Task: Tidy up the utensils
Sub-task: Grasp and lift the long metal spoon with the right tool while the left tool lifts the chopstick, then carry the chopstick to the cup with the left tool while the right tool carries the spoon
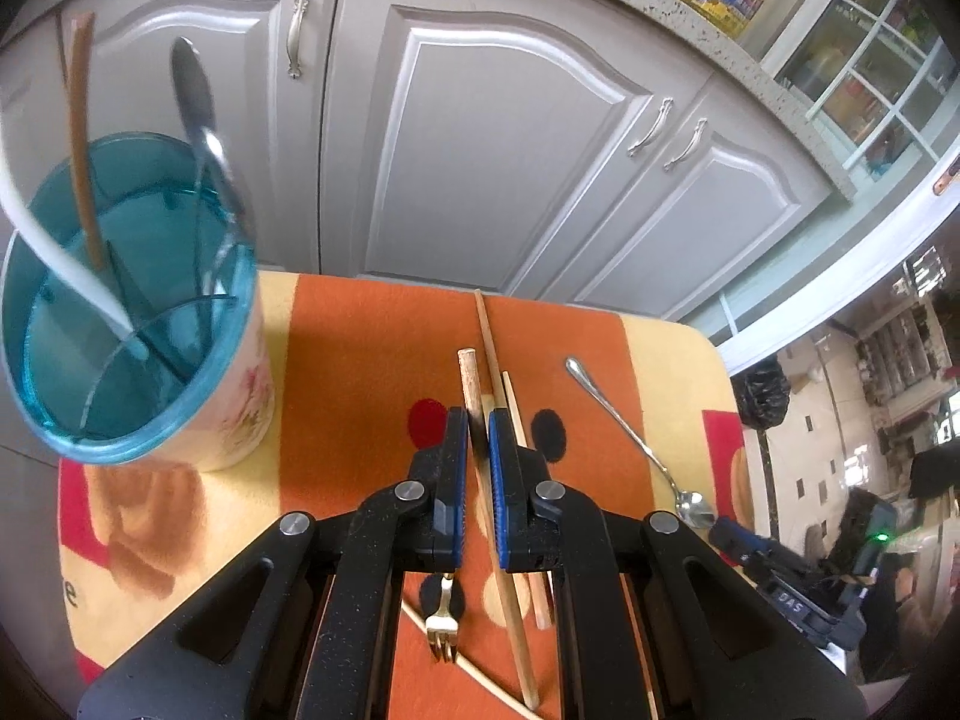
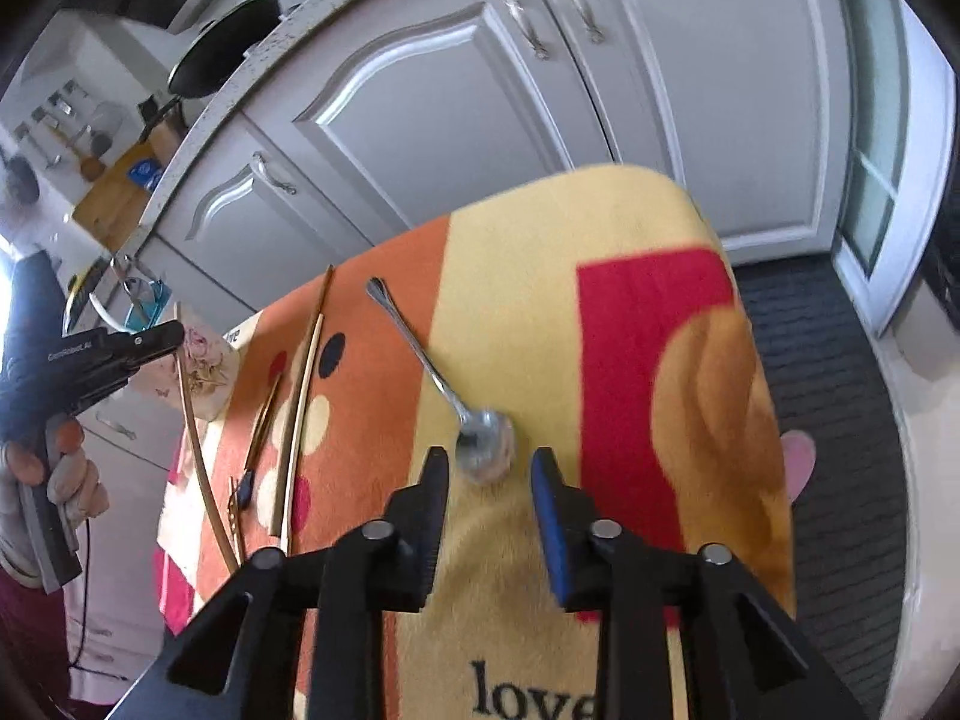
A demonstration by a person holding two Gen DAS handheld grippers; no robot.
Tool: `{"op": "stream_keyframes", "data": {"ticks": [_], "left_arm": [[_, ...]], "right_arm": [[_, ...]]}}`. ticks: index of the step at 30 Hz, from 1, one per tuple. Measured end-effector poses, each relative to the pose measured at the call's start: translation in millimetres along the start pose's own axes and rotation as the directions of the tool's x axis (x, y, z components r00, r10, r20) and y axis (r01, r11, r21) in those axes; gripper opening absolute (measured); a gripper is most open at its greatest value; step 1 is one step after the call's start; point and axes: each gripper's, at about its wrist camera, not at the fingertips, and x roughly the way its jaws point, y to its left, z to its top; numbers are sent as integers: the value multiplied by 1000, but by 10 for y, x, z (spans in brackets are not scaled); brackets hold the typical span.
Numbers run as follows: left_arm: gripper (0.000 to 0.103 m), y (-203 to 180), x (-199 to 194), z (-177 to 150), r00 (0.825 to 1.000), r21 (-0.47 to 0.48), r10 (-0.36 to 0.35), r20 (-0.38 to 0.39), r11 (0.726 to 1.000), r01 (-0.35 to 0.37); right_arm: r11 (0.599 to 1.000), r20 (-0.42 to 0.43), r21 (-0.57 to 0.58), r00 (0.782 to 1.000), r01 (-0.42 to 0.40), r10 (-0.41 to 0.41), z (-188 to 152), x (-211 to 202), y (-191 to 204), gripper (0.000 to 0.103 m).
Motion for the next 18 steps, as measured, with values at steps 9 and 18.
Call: {"op": "stream_keyframes", "data": {"ticks": [9,18], "left_arm": [[5,33,-336,-39,999,5,-10,45,1000,9],[5,156,-766,2,993,-1,-34,111,999,34]], "right_arm": [[998,24,45,999,-37,36,72,169,28,3],[969,122,-231,991,85,-58,365,-402,547,3]]}}
